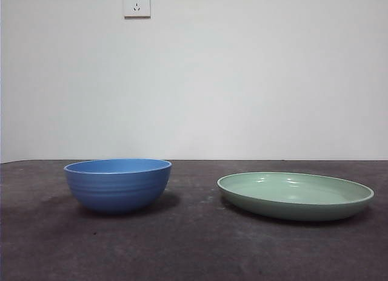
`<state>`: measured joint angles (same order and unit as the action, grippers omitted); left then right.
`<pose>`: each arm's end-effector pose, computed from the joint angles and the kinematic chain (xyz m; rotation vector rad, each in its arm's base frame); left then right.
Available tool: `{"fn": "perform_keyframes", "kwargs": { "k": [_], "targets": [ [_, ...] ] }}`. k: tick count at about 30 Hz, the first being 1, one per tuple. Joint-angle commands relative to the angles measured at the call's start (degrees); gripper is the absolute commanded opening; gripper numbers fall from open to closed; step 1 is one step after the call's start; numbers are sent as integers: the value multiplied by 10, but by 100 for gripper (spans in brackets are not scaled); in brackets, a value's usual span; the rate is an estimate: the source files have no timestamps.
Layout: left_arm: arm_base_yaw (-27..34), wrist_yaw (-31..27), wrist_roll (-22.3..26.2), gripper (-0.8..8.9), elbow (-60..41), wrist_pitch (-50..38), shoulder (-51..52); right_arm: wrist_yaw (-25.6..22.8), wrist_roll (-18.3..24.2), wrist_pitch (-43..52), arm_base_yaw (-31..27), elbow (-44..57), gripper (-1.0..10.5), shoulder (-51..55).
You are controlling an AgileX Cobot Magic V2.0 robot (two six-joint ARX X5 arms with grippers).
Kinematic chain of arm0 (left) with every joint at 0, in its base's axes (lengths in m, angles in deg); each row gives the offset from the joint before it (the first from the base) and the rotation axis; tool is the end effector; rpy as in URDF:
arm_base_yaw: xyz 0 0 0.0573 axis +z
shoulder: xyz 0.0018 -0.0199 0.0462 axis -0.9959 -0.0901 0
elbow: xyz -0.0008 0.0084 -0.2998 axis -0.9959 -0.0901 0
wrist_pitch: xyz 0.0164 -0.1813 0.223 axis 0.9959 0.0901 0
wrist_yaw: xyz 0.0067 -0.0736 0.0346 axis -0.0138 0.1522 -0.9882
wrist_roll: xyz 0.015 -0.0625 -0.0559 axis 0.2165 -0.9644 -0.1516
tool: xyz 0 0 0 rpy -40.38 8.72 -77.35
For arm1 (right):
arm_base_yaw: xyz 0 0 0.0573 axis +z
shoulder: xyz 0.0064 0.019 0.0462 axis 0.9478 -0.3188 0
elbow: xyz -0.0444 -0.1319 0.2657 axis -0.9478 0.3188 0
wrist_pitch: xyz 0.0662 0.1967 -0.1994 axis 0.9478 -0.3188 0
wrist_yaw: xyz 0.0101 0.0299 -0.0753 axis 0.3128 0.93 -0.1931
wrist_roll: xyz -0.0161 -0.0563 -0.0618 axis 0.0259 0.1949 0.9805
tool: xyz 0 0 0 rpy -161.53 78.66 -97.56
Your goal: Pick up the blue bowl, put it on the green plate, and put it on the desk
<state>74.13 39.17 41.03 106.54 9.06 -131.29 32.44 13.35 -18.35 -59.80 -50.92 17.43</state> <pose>0.1442 -0.0658 0.3466 -0.1468 0.7505 -0.7031 0.1408 0.0659 0.3335 0.0592 0.8637 0.7244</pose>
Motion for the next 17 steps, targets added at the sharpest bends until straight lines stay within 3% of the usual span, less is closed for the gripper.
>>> {"fn": "perform_keyframes", "kwargs": {
  "k": [1,8,17],
  "targets": [
    [-2,2,5,413,12,-5,-11,3,-4,4,3,-12,372,-3],
    [-7,-3,-14,409,14,-19,-41,3,-5,5,3,-12,372,-3],
    [-49,-76,-35,409,47,-49,-129,1,-5,5,3,-12,372,-3]
  ]
}}
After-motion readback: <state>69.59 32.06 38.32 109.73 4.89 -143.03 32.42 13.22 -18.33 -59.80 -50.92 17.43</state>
